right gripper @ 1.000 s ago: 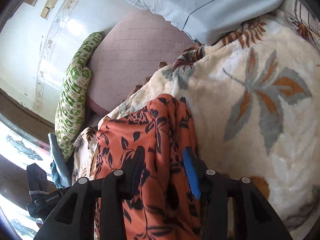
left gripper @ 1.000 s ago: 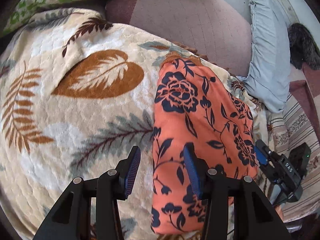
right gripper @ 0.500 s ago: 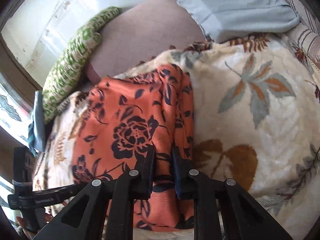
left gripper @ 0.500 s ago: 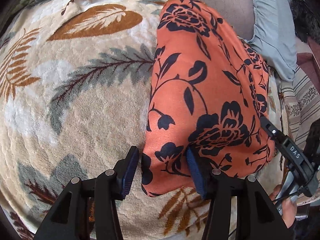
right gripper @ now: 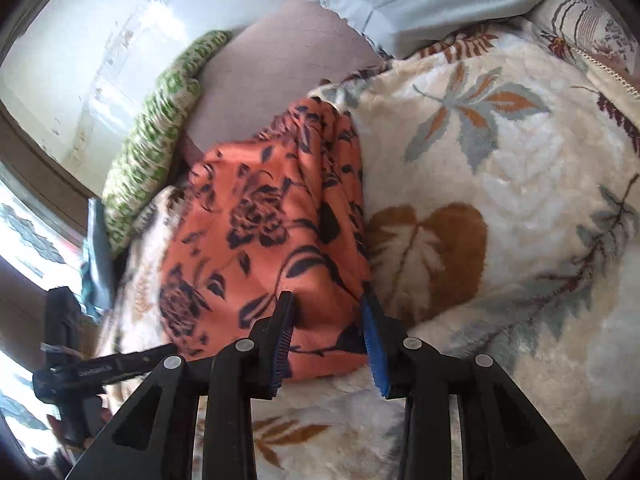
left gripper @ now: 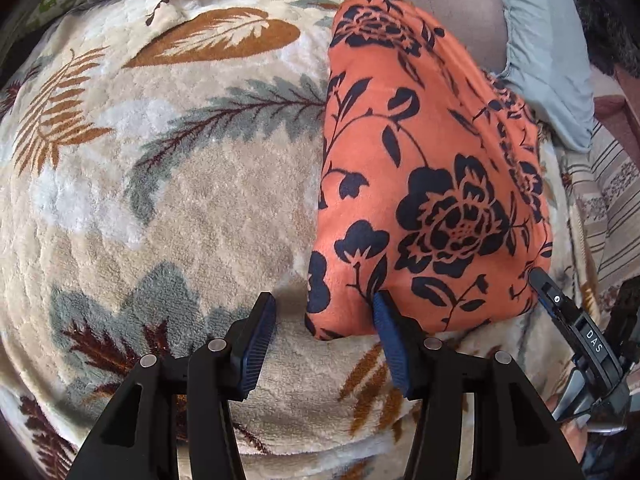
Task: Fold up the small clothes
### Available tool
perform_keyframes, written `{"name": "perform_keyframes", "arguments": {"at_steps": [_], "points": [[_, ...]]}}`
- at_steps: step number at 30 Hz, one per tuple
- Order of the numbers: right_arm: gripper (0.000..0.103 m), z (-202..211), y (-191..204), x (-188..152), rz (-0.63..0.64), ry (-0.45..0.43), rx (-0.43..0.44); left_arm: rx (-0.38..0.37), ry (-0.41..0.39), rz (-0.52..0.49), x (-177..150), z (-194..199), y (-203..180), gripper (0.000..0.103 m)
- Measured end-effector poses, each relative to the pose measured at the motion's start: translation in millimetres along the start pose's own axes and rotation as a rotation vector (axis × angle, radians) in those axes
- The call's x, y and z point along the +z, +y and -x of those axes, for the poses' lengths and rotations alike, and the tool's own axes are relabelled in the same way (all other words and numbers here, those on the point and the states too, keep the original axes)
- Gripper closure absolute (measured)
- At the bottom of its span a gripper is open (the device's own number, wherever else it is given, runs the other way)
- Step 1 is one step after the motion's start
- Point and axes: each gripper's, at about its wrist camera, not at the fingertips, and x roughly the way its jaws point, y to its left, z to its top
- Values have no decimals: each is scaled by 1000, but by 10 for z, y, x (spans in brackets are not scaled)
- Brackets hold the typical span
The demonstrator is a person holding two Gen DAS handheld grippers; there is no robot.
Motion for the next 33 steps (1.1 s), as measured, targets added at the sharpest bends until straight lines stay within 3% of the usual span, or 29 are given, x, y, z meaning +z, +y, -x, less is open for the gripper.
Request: {"name": "perform_keyframes", "arguments": {"at_steps": [4,9,15,24,28,29,32,33], "points": [[57,52,18,-2,-27,-3,-7,28,-32,-57,-103,140,-100,52],[56,273,0,110,-79,-51,34,34,-130,-92,-214,471,-149,53],[52,337,47,341,-110,-65,73,46,-172,-129,-254,693,-259,53],[49,-58,245,682,-63,-14,65,85,-195,-126,308,635,-327,53],[49,-282,305,752,-34,13,61,48,-166,-87,569,515,-369,53],[52,-331,335,757,-3,15,34,51,-158,-83,608,451,-383,53],[82,-399,384,781,77,-9,-31,87,-140,-88,728,222,-414,50],[82,-421,348,792,68,-8,-32,89,-132,-87,762,148,-412,49]]}}
